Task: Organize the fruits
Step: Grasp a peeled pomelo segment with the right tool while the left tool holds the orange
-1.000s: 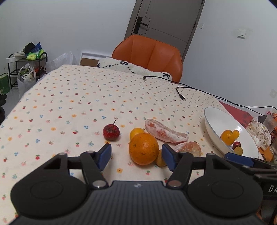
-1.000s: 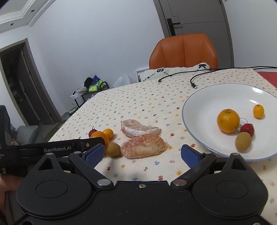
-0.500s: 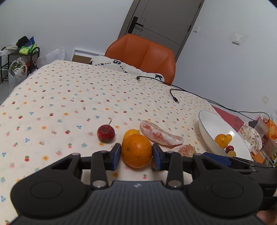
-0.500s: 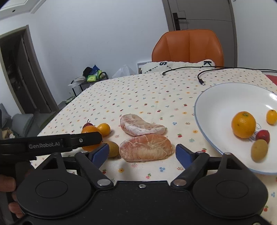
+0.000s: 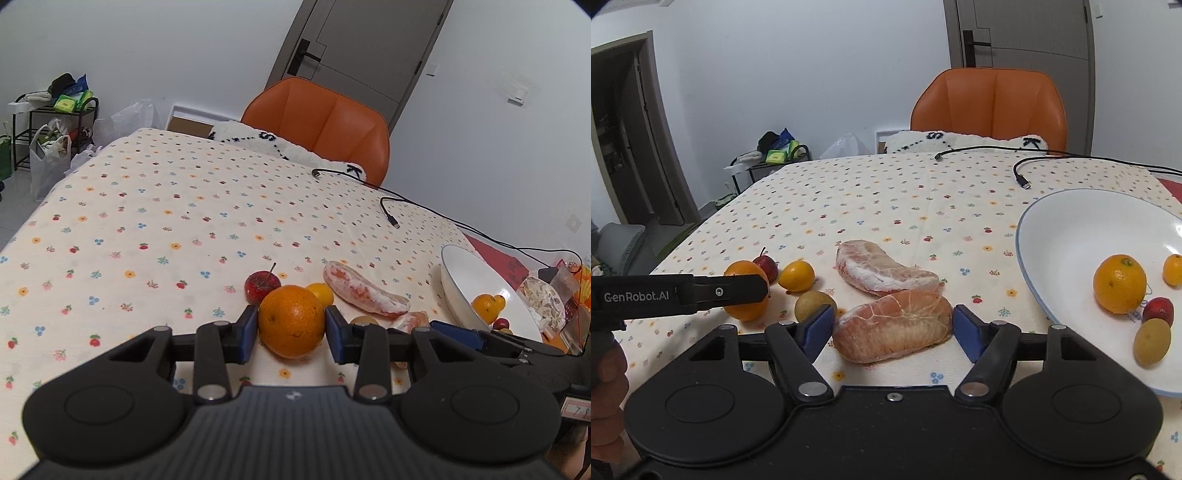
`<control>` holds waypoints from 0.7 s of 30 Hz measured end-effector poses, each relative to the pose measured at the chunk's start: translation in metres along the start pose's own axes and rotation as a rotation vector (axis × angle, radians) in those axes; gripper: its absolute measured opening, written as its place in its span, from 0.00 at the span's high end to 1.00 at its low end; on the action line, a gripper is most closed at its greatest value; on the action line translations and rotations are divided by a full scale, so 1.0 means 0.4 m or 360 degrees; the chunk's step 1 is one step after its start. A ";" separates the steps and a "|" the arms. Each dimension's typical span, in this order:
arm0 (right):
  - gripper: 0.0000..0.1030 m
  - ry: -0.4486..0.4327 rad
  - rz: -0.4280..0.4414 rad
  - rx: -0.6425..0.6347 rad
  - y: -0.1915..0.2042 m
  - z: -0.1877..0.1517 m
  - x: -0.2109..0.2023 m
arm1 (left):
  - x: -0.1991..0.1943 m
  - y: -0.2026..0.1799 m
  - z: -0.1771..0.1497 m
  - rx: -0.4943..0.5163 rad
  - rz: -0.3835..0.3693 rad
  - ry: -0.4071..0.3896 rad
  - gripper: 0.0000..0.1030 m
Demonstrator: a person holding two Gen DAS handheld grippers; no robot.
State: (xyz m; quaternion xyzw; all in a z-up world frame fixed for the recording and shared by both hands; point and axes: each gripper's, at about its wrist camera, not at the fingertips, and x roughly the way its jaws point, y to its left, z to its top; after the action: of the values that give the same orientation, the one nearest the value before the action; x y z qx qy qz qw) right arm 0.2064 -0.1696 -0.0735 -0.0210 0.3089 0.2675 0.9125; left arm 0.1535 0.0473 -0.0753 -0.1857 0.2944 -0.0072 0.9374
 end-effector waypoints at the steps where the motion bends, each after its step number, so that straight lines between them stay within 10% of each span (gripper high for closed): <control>1: 0.36 -0.0001 0.0006 0.0008 -0.002 -0.001 -0.003 | -0.001 -0.001 0.000 0.0001 0.0002 0.0001 0.63; 10: 0.61 -0.0034 0.0096 0.0056 -0.015 0.003 -0.044 | -0.031 -0.021 0.005 0.0030 0.0011 -0.0027 0.63; 21: 0.68 0.0021 0.0064 0.0042 -0.033 -0.018 -0.086 | -0.045 -0.052 0.007 0.0060 0.0006 -0.0046 0.63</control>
State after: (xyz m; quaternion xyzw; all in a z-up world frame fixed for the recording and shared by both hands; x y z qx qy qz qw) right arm 0.1860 -0.1990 -0.0612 -0.0045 0.3186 0.2814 0.9051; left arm 0.1421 0.0311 -0.0560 -0.1675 0.2809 -0.0081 0.9450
